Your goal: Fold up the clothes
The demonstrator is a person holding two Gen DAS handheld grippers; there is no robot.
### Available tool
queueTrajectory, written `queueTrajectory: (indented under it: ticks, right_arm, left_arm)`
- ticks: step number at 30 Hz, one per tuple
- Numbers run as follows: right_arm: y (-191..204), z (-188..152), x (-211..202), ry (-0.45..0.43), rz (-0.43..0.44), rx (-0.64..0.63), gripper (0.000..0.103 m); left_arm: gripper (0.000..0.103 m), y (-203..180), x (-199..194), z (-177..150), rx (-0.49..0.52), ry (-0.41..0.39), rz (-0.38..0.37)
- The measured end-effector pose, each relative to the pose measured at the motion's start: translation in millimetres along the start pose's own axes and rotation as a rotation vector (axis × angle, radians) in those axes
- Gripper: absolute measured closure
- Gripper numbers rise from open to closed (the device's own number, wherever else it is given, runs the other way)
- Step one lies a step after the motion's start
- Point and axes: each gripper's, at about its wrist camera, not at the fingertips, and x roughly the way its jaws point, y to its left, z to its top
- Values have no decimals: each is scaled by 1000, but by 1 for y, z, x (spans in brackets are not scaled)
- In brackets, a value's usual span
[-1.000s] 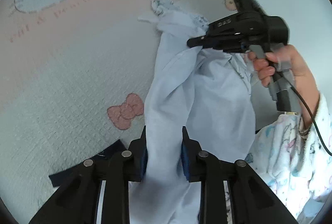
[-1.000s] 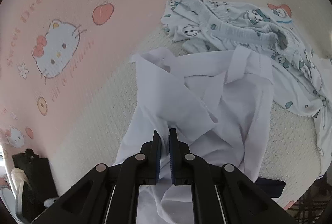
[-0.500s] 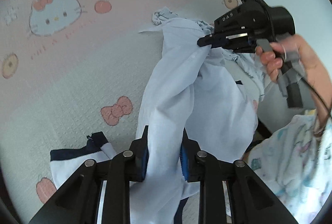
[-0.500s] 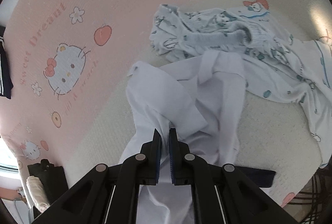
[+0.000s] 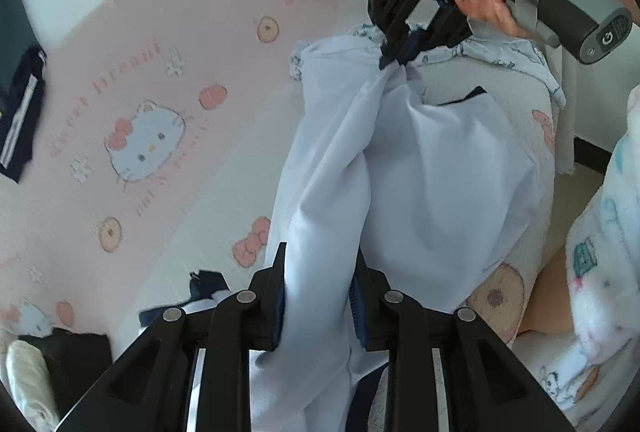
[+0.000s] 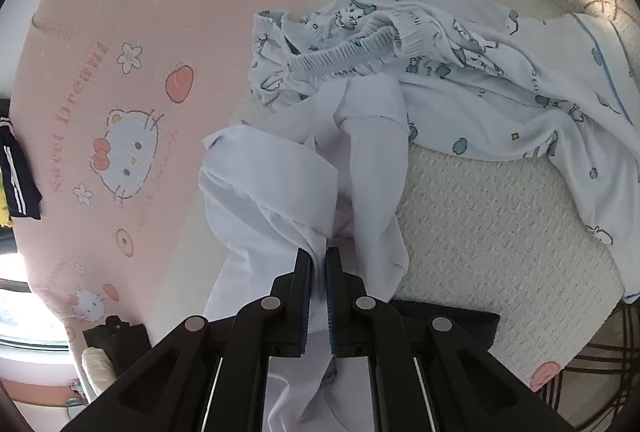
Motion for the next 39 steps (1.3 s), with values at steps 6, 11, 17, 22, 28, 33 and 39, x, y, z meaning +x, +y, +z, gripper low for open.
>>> queueTrajectory:
  ticks: [6, 11, 17, 22, 28, 33, 39]
  right_arm:
    - [-10, -2, -3, 2, -4, 9, 98]
    - [-15, -5, -4, 15, 1, 17, 98]
    - [-8, -7, -2, 28, -25, -18, 97]
    - [-5, -8, -5, 24, -21, -3, 62]
    - [1, -8, -15, 8, 36, 49, 50]
    - [24, -14, -22, 8, 91, 49, 50]
    - [63, -23, -17, 60, 91, -39, 50]
  left_arm:
    - [81, -13, 7, -10, 46, 19, -46]
    - [79, -18, 16, -20, 50, 12, -25]
    - [73, 1, -1, -3, -7, 28, -82]
    - [36, 28, -20, 10, -75, 10, -108]
    - [35, 64, -40, 22, -114, -62, -73]
    - [36, 98, -47, 28, -173, -100, -56]
    - [36, 146, 0, 15, -373, 31, -246]
